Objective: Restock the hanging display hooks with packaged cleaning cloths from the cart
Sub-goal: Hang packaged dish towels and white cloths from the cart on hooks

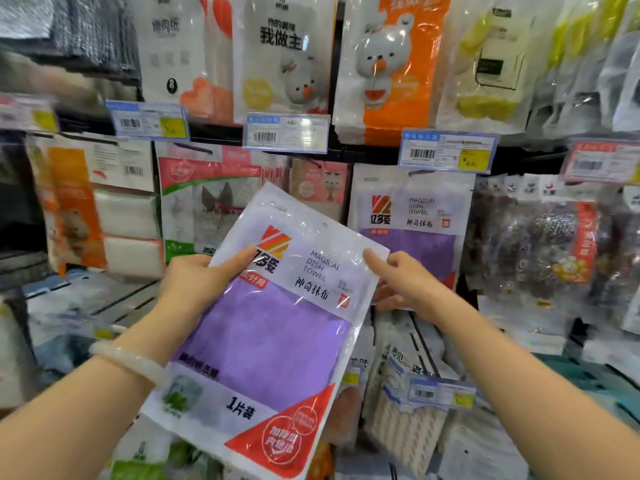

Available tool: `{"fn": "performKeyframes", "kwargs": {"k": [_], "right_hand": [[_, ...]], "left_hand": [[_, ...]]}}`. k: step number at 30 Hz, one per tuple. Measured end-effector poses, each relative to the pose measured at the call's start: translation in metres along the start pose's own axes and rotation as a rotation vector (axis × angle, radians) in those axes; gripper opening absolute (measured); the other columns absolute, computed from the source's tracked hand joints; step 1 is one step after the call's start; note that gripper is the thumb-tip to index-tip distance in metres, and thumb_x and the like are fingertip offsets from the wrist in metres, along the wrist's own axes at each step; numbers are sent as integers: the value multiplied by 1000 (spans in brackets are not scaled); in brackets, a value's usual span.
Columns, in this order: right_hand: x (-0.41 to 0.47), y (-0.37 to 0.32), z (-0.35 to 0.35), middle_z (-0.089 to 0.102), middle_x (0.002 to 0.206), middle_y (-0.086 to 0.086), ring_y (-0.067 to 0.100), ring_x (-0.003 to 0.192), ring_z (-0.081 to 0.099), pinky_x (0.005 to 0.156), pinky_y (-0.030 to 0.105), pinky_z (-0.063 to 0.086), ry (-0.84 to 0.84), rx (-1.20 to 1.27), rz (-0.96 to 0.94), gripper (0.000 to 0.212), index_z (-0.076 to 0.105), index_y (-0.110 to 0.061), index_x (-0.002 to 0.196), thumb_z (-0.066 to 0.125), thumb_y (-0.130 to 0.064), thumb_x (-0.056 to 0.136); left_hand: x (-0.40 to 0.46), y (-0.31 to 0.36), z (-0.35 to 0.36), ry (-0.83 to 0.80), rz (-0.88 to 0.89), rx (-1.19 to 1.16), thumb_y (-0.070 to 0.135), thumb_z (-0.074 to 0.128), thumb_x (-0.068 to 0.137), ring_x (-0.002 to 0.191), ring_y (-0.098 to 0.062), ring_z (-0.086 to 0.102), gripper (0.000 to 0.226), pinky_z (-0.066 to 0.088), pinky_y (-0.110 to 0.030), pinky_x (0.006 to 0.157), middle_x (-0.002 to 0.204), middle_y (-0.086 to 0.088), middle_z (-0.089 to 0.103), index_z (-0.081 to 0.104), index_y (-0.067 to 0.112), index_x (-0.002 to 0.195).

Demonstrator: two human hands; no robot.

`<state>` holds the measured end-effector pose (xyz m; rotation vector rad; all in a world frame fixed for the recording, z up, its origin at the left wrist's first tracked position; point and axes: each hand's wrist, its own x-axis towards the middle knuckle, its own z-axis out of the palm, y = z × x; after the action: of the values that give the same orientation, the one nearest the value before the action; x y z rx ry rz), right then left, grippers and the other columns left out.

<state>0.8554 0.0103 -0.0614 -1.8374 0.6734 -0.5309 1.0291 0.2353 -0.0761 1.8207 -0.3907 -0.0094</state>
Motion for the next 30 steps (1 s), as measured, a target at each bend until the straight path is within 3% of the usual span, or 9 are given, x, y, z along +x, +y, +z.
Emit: {"fn": "performKeyframes", "kwargs": {"k": [4,8,11,15,19,22,27,28,30], "right_hand": [[-11,12,8,73,75,4,19,65,70,58,32,59,47,290,44,21,66,-7,88,74,-23,78],[-14,13,-1,73,70,3,13,56,69,46,24,54,121,415,30,10,68,-8,87,73,-7,77],[-16,13,-12,72,63,2,15,52,69,41,25,52,177,482,5,11,66,-8,86,68,0,80],[-18,19,-21,71,94,14,25,77,68,68,38,57,294,272,-99,19,62,-8,98,70,-9,81],[-24,23,-30,66,96,2,4,76,65,59,14,54,426,196,-274,36,52,-8,107,72,-5,78],[-33,21,-36,62,98,-2,7,83,65,67,23,56,557,194,-386,54,36,-16,115,73,-7,77],[-50,11,-54,61,95,6,21,88,64,76,39,53,701,-59,-520,49,41,-31,114,73,-18,79],[-51,9,-59,61,100,5,17,93,62,82,39,52,702,-85,-541,39,47,-30,109,72,-18,81],[-53,6,-66,57,101,-5,-9,95,54,88,21,46,713,-119,-609,25,56,-26,102,69,-15,84]], "left_hand": [[-2,13,17,-20,54,18,77,68,40,55,-23,52,84,39,-33,56,60,-12,60,65,-3,66],[-2,18,28,-27,58,3,69,77,51,47,-21,49,62,37,-28,50,44,0,54,55,12,46],[-4,20,33,-98,34,-74,63,81,43,51,-20,54,56,45,-32,54,46,2,60,64,11,50],[-11,23,38,-154,54,-114,69,73,30,65,-24,63,75,56,-48,74,73,-14,72,72,5,68],[-16,32,48,-219,62,-150,66,75,24,75,-36,69,82,55,-54,79,80,-18,73,72,4,76],[-17,40,55,-244,62,-196,63,78,24,72,-31,66,100,56,-46,75,85,-23,72,67,-10,92],[-17,54,70,-257,121,-195,50,89,46,66,-25,61,58,53,-43,68,73,-15,70,68,2,69],[-17,55,72,-249,134,-183,49,89,50,65,-25,62,52,53,-42,66,70,-13,70,68,4,68],[-18,59,76,-225,153,-156,52,88,49,61,-25,61,49,50,-37,59,62,-8,67,67,9,62]]}}
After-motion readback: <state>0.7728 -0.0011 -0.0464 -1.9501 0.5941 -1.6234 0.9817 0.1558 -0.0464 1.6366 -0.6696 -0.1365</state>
